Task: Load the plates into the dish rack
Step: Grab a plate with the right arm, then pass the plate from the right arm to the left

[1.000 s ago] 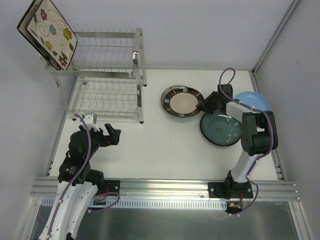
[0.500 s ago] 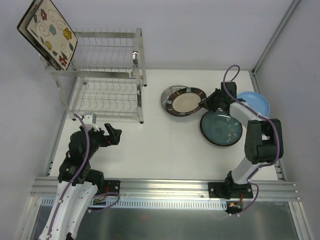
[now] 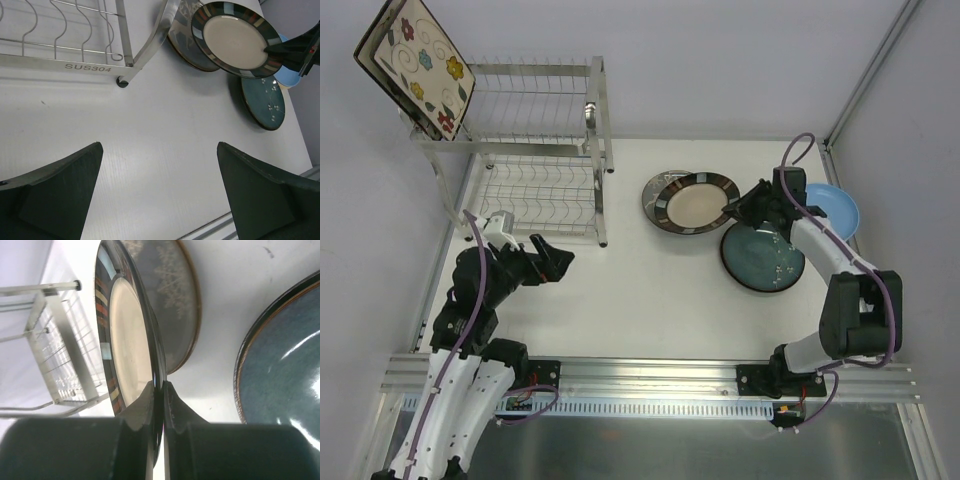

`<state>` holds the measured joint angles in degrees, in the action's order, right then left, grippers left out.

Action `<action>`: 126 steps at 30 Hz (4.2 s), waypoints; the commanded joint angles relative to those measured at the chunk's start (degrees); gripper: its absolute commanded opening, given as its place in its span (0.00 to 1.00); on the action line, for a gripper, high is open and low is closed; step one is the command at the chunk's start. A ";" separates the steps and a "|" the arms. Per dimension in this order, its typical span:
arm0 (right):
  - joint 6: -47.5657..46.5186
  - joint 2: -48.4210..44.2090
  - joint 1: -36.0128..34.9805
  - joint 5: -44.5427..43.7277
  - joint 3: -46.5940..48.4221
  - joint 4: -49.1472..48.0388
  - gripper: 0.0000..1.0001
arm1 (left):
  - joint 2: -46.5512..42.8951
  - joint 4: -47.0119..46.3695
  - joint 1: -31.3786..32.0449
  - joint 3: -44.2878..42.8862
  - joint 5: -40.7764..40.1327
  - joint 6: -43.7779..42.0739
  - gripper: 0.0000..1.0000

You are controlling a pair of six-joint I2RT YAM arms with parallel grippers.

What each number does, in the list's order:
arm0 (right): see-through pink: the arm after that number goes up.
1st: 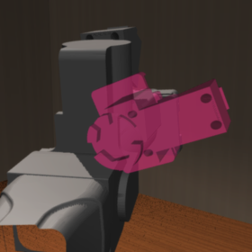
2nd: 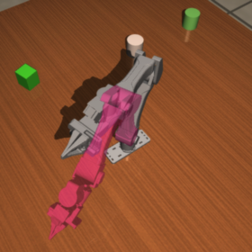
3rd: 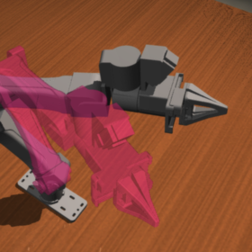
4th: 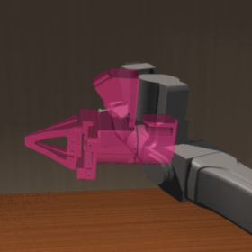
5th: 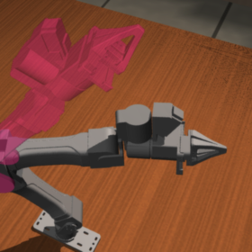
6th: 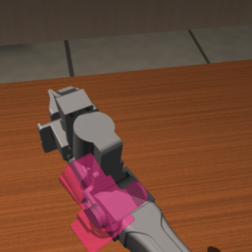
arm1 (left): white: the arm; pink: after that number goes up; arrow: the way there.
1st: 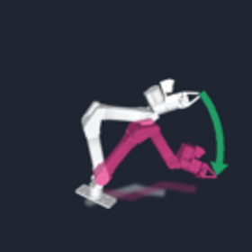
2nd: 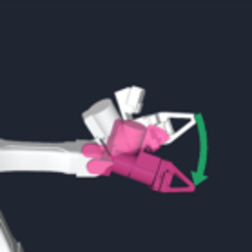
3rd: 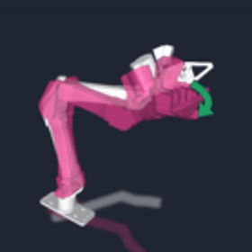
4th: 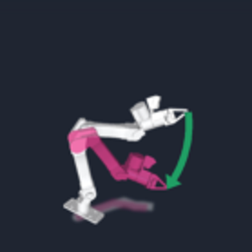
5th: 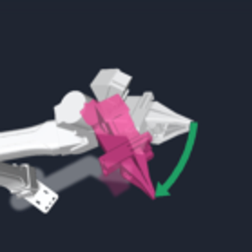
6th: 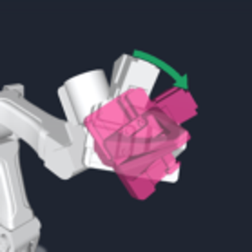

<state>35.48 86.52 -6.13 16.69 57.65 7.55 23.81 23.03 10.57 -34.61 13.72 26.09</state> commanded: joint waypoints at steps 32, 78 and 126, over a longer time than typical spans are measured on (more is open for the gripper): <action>-3.50 -31.15 -10.83 25.41 -13.61 -13.52 0.01 | 14.06 -12.56 12.98 -5.64 8.35 17.16 0.99; 3.45 -23.42 -16.19 29.46 -10.19 -32.78 0.00 | 18.11 -34.10 20.28 2.53 1.93 27.79 0.33; -33.29 -46.00 -15.84 -19.06 -4.38 26.12 1.00 | 26.72 -29.79 20.28 -34.28 4.05 -0.33 0.00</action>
<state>4.47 41.30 -21.63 2.94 54.08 33.74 50.30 3.64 30.41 -60.75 18.92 26.79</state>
